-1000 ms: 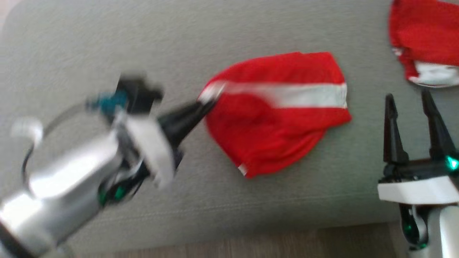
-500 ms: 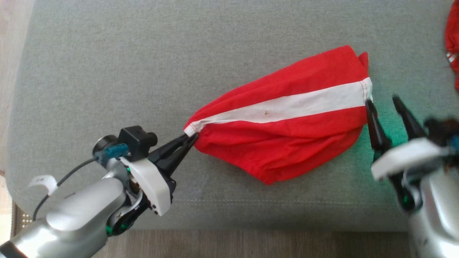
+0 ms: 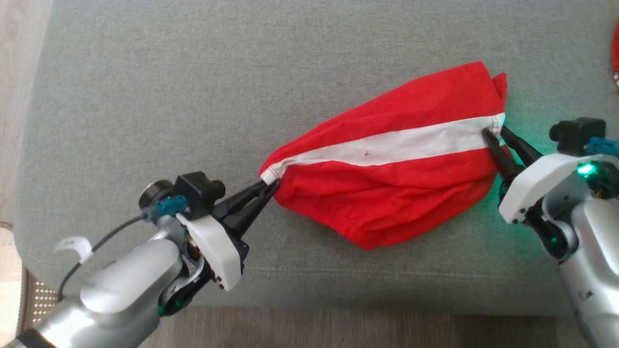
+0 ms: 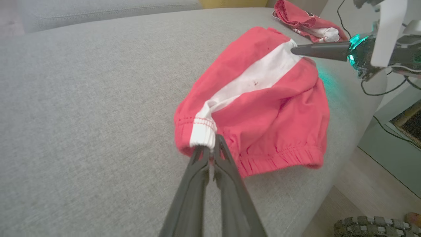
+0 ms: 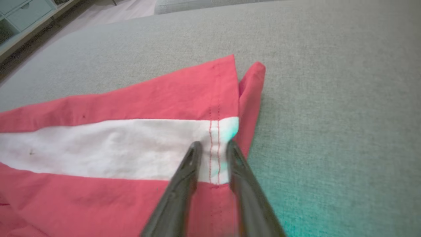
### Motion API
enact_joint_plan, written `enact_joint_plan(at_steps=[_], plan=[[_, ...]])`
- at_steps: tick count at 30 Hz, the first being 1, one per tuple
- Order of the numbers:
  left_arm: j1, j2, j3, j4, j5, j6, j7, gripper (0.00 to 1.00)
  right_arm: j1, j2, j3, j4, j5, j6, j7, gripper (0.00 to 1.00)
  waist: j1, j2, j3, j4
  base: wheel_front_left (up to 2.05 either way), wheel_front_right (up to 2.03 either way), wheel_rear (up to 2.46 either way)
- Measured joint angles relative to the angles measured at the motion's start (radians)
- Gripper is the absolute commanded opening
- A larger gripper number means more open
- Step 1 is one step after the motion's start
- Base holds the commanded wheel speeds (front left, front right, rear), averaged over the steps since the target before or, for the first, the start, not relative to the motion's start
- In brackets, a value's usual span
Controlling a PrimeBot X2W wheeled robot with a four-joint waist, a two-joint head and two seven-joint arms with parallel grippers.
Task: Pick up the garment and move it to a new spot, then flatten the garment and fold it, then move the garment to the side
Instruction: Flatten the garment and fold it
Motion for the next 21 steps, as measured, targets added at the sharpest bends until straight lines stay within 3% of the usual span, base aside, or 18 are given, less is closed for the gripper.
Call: enact_joint_plan(at_steps=[1, 8, 13, 17, 21], plan=[[0.006, -0.005, 0.002, 0.007, 0.003, -0.006, 0.0, 0.0, -0.005, -0.006, 0.006, 0.001, 0.0, 0.0, -0.002, 0.0, 0.0, 0.0, -0.001, 0.002, 0.0, 0.0, 0.0], [0.027, -0.01, 0.036, 0.019, 0.047, -0.017, 0.0, 0.0, -0.019, -0.052, 0.007, -0.027, 0.009, 0.0, -0.034, 0.0, 0.0, 0.0, -0.021, 0.0, 0.0, 0.0, 0.0], [0.006, -0.007, 0.084, -0.007, 0.111, -0.026, 0.0, 0.0, -0.031, -0.062, -0.046, -0.094, 0.068, 0.0, -0.044, 0.0, 0.0, 0.0, -0.042, -0.014, 0.0, 0.0, 0.0], [-0.136, 0.008, 0.096, -0.013, 0.173, -0.034, 0.0, 0.0, -0.106, -0.065, -0.102, -0.135, 0.115, 0.0, -0.024, 0.0, 0.0, 0.0, -0.041, -0.034, 0.0, 0.0, 0.0], [-0.396, 0.017, 0.125, 0.013, 0.245, -0.035, 0.0, 0.0, -0.295, -0.064, -0.135, -0.117, 0.117, 0.0, -0.009, 0.0, 0.0, 0.0, -0.004, -0.06, 0.0, 0.0, 0.0]])
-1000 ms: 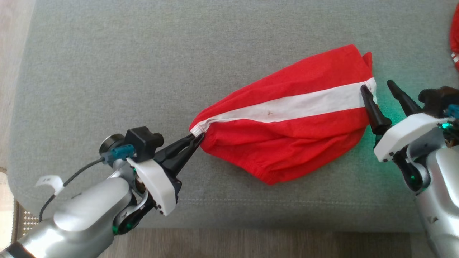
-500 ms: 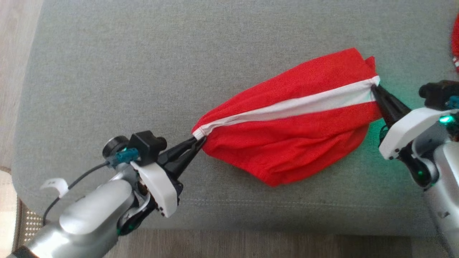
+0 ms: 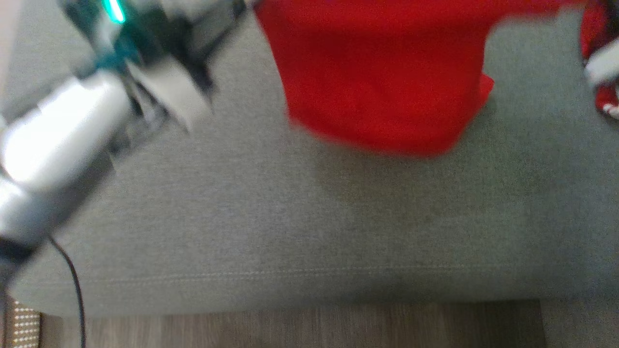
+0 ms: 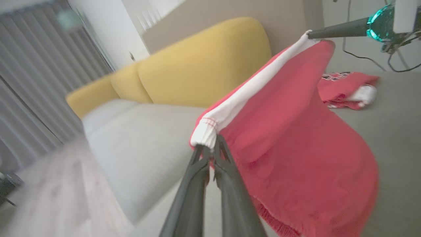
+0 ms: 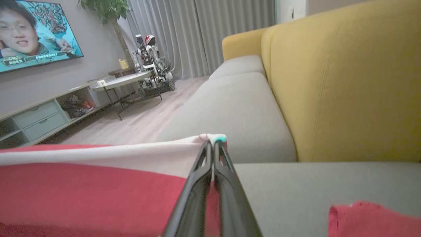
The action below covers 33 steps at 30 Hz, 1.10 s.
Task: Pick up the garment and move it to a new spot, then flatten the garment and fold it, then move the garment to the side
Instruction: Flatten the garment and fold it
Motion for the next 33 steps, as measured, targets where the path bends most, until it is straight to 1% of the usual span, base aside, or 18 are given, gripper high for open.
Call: enact_joint_plan(at_steps=[3, 4, 7, 9, 11, 13, 14, 17, 19, 23, 25, 26, 29, 33], plan=[[-0.201, -0.008, 0.03, 0.05, 0.091, -0.006, -0.004, 0.0, -0.195, 0.017, -0.018, 0.068, -0.024, 0.0, -0.015, 0.0, 0.0, 0.0, 0.046, -0.024, 0.0, 0.0, 0.0], [-0.263, -0.015, 0.049, 0.066, 0.131, 0.0, -0.007, 0.0, -0.26, 0.026, -0.025, 0.093, -0.042, 0.0, -0.038, 0.0, 0.0001, 0.0, 0.064, -0.033, 0.0, 0.0, 0.0], [-0.416, -0.038, 0.101, 0.074, 0.266, 0.048, -0.007, 0.0, -0.432, 0.063, -0.047, 0.162, -0.09, 0.0, -0.137, 0.0, 0.0001, 0.0, 0.121, -0.062, 0.0, 0.0, 0.0], [-0.491, -0.038, 0.115, 0.053, 0.365, 0.078, -0.008, 0.0, -0.513, 0.077, -0.056, 0.192, -0.12, 0.0, -0.2, 0.0, 0.0001, 0.0, 0.16, -0.081, 0.0, 0.0, 0.0], [-0.517, -0.038, 0.14, 0.016, 0.432, 0.123, -0.009, 0.0, -0.556, 0.079, -0.059, 0.205, -0.128, 0.0, -0.257, 0.0, 0.0002, 0.0, 0.198, -0.098, 0.0, 0.0, 0.0], [-0.497, -0.036, 0.144, -0.029, 0.459, 0.159, -0.009, 0.0, -0.555, 0.08, -0.058, 0.21, -0.126, 0.0, -0.285, 0.0, 0.0003, -0.0001, 0.23, -0.112, 0.0, 0.0, 0.0], [-0.468, -0.035, 0.141, -0.051, 0.469, 0.166, -0.009, 0.0, -0.541, 0.082, -0.053, 0.21, -0.121, 0.0, -0.292, 0.0, 0.0003, -0.0001, 0.242, -0.119, 0.0, 0.0, 0.0], [-0.31, -0.03, 0.102, -0.089, 0.469, 0.161, -0.009, 0.0, -0.44, 0.081, -0.008, 0.206, -0.102, 0.0, -0.296, 0.0, 0.0004, -0.0001, 0.255, -0.134, 0.0, 0.0, 0.0], [-0.172, -0.029, 0.058, -0.097, 0.443, 0.135, -0.009, 0.0, -0.331, 0.08, 0.015, 0.207, -0.086, 0.0, -0.291, 0.0, 0.0002, -0.0001, 0.245, -0.133, 0.0, 0.0, 0.0], [0.06, -0.03, 0.009, -0.098, 0.422, 0.13, -0.009, 0.0, -0.099, 0.066, 0.033, 0.2, -0.061, 0.0, -0.25, 0.0, 0.0, 0.0, 0.218, -0.118, 0.0, 0.0, 0.0], [0.136, -0.029, -0.01, -0.099, 0.426, 0.124, -0.009, 0.0, -0.003, 0.065, 0.032, 0.187, -0.046, 0.0, -0.237, 0.0, 0.0, 0.0001, 0.209, -0.113, 0.0, 0.0, 0.0], [0.136, -0.029, -0.01, -0.099, 0.426, 0.124, -0.009, 0.0, -0.003, 0.065, 0.032, 0.187, -0.046, 0.0, -0.237, 0.0, 0.0, 0.0001, 0.209, -0.113, 0.0, 0.0, 0.0], [0.232, -0.029, -0.036, -0.11, 0.45, 0.125, -0.009, 0.0, 0.109, 0.06, 0.021, 0.156, -0.032, 0.0, -0.227, 0.0, 0.0, 0.0001, 0.195, -0.108, 0.0, 0.0, 0.0], [0.355, -0.028, -0.028, -0.143, 0.45, 0.151, -0.008, 0.0, 0.235, 0.053, -0.009, 0.089, -0.018, 0.0, -0.206, 0.0, 0.0, 0.0001, 0.166, -0.106, 0.0, 0.0, 0.0]])
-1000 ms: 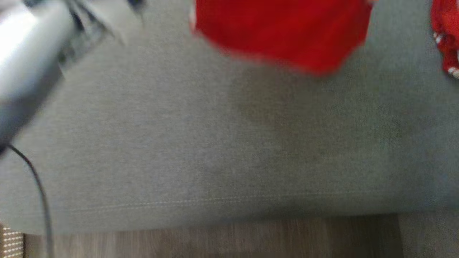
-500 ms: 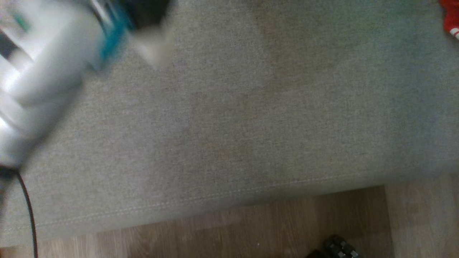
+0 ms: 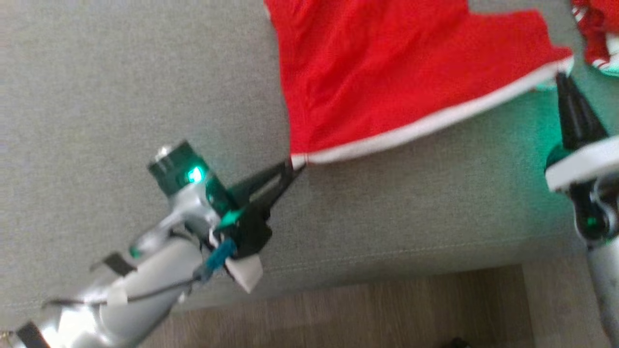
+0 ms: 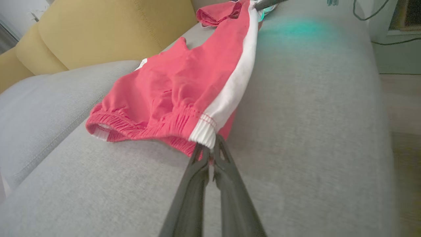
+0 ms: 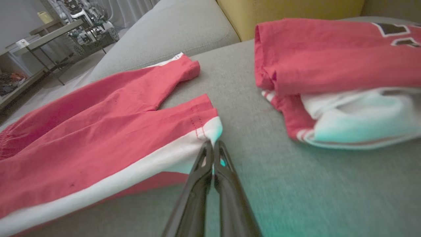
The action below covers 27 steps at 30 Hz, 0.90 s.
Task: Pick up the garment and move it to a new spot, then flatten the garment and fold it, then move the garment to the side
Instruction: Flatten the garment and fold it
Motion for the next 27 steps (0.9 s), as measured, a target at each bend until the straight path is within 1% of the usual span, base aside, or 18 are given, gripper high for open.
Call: enact_joint_plan(at_steps=[3, 6, 7, 9, 13, 15, 16, 17, 19, 20, 23, 27], plan=[[0.079, 0.004, 0.009, -0.03, -0.001, 0.014, 0.0, 0.0, 0.101, 0.0, -0.025, -0.063, 0.007, 0.0, 0.014, 0.0, 0.0, 0.0, -0.032, 0.002, 0.0, 0.0, 0.0], [0.157, 0.015, 0.038, -0.069, -0.012, 0.03, 0.0, 0.0, 0.204, 0.002, -0.059, -0.146, 0.014, 0.0, 0.033, 0.0, 0.0, 0.0, -0.069, 0.004, 0.0, 0.0, 0.0], [0.207, 0.034, 0.051, -0.104, -0.012, 0.044, 0.0, 0.0, 0.274, 0.004, -0.091, -0.213, 0.016, 0.0, 0.057, 0.0, 0.0, 0.0, -0.095, 0.006, 0.0, 0.0, 0.0], [0.259, 0.051, 0.074, -0.145, -0.021, 0.059, 0.0, 0.0, 0.348, 0.009, -0.126, -0.29, 0.016, 0.0, 0.086, 0.0, 0.0, 0.0, -0.12, 0.009, 0.0, 0.0, 0.0], [0.345, 0.075, 0.101, -0.226, -0.043, 0.057, 0.0, 0.0, 0.491, 0.038, -0.212, -0.455, 0.011, 0.0, 0.162, 0.0, -0.0001, 0.0, -0.163, 0.02, 0.0, 0.0, 0.0], [0.36, 0.074, 0.109, -0.246, -0.062, 0.04, 0.0, 0.0, 0.533, 0.052, -0.237, -0.518, -0.008, 0.0, 0.214, 0.0, -0.0001, 0.0, -0.177, 0.029, 0.0, 0.0, 0.0], [0.364, 0.063, 0.129, -0.25, -0.096, 0.028, 0.0, 0.0, 0.541, 0.057, -0.241, -0.54, -0.017, 0.0, 0.238, 0.0, -0.0001, 0.0, -0.181, 0.035, 0.0, 0.0, 0.0], [0.368, 0.046, 0.156, -0.249, -0.143, 0.01, 0.0, 0.0, 0.54, 0.059, -0.241, -0.557, -0.032, 0.0, 0.261, 0.0, -0.0001, 0.0, -0.184, 0.041, 0.0, 0.0, 0.0], [0.364, 0.025, 0.179, -0.222, -0.188, -0.043, 0.0, 0.0, 0.52, 0.063, -0.239, -0.568, -0.064, 0.0, 0.298, 0.0, -0.0001, 0.0, -0.186, 0.05, 0.0, 0.0, 0.0], [0.362, 0.01, 0.188, -0.195, -0.213, -0.07, 0.001, 0.0, 0.5, 0.064, -0.237, -0.564, -0.074, 0.0, 0.314, 0.0, -0.0001, 0.0, -0.184, 0.054, 0.0, 0.0, 0.0], [0.328, -0.049, 0.212, -0.104, -0.283, -0.118, 0.001, 0.0, 0.407, 0.064, -0.226, -0.513, -0.102, 0.0, 0.346, 0.0, -0.0001, 0.0, -0.171, 0.065, 0.0, 0.0, 0.0], [0.223, -0.129, 0.24, -0.003, -0.356, -0.146, 0.001, 0.0, 0.237, 0.046, -0.214, -0.41, -0.126, 0.0, 0.361, 0.0, 0.0, 0.0, -0.141, 0.084, 0.0, 0.0, 0.0]])
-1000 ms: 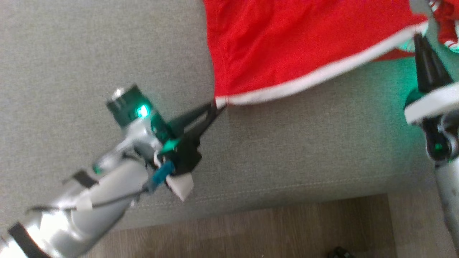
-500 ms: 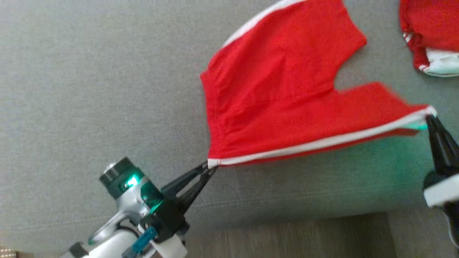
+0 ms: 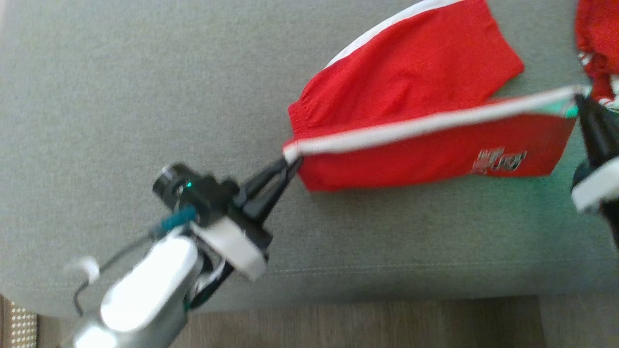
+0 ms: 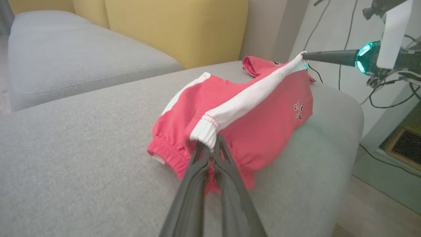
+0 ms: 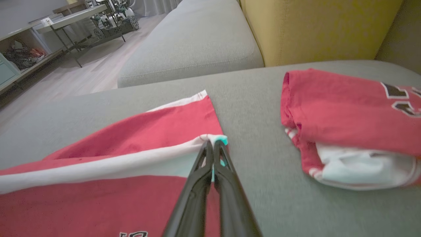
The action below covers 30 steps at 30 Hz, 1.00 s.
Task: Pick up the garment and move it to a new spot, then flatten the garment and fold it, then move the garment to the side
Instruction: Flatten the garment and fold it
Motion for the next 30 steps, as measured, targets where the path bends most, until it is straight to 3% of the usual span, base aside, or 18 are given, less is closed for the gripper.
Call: enact_joint_plan(at_steps=[5, 12, 19, 30], plan=[[-0.123, -0.069, 0.006, 0.11, -0.104, -0.005, 0.0, 0.0, -0.198, -0.041, 0.016, 0.119, -0.007, 0.0, 0.026, 0.0, 0.0, 0.0, 0.049, 0.03, 0.0, 0.0, 0.0], [-0.287, -0.097, -0.08, 0.198, -0.287, -0.005, 0.0, 0.0, -0.438, -0.099, 0.082, 0.287, -0.024, 0.0, 0.058, 0.0, 0.0, 0.0, 0.131, 0.07, 0.0, 0.0, 0.0], [-0.405, -0.116, -0.092, 0.281, -0.338, -0.011, 0.0, 0.0, -0.642, -0.122, 0.179, 0.42, -0.056, 0.0, 0.055, 0.0, 0.0002, 0.0, 0.207, 0.099, 0.0, 0.0, 0.0], [-0.474, -0.15, -0.107, 0.35, -0.392, -0.011, 0.0, 0.0, -0.784, -0.142, 0.276, 0.585, -0.08, 0.0, 0.0, 0.0, 0.0003, -0.0001, 0.273, 0.122, 0.0, 0.0, 0.0]])
